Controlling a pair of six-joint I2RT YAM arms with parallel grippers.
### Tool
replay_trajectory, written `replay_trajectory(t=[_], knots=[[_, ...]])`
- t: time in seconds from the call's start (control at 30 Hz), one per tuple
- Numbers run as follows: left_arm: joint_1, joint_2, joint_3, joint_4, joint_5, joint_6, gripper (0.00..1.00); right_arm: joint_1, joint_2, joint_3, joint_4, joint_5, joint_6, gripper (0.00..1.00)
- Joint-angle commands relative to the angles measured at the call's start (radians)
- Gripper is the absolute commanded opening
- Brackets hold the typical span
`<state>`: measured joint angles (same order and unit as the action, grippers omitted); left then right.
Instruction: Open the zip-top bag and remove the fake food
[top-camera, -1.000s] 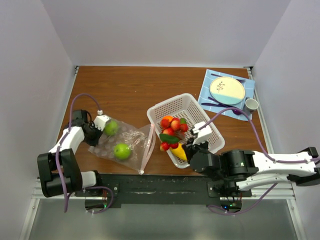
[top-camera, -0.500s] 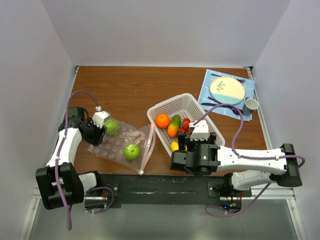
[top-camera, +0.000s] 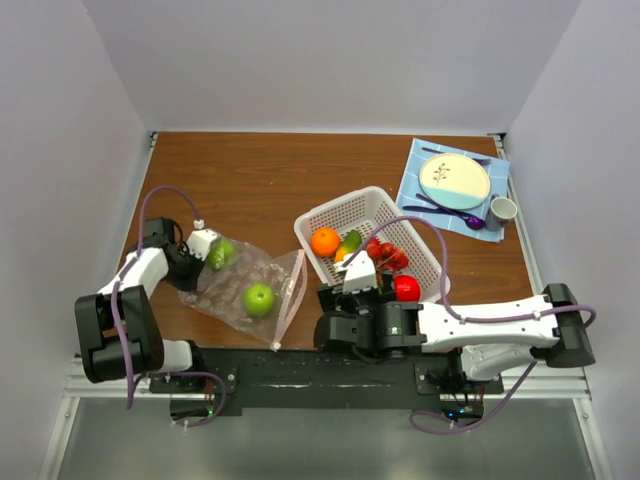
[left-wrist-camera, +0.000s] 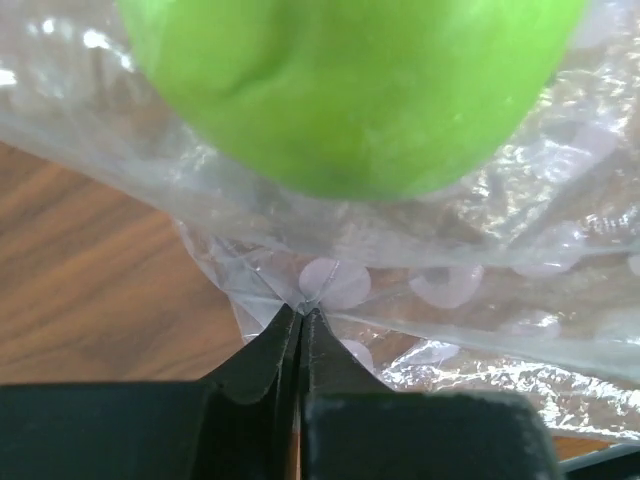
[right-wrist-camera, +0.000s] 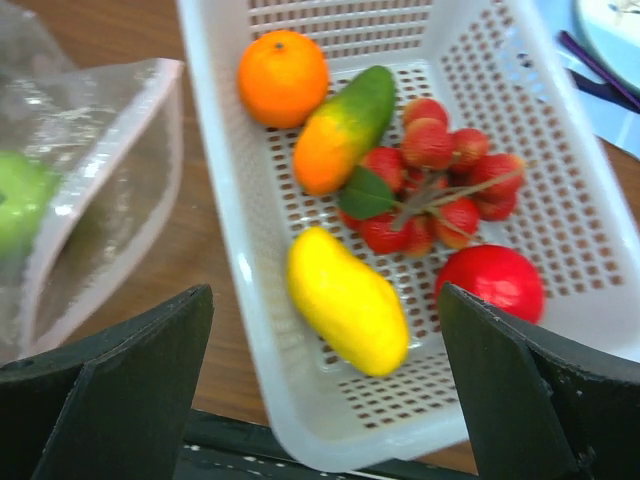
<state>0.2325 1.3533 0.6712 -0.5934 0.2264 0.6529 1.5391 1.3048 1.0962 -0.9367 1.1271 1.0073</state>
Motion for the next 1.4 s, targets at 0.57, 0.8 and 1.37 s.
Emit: replay_trajectory(t=[0.57,0.8,1.37], knots=[[0.005,-0.319,0.289,-0.418,0.194,0.108,0.00,0.018,0.287,-0.027,0.430,-0.150,-0.105,0.97],[0.005,-0.336,0.196,-0.315,0.085,0.099,0.00,0.052,0.324,-0.068,0.464,-0.184,-0.084,0.93],[0.007,-0.223,0.036,-0.037,-0.093,0.094,0.00,0.122,0.439,-0.004,0.472,-0.164,-0.070,0.71]])
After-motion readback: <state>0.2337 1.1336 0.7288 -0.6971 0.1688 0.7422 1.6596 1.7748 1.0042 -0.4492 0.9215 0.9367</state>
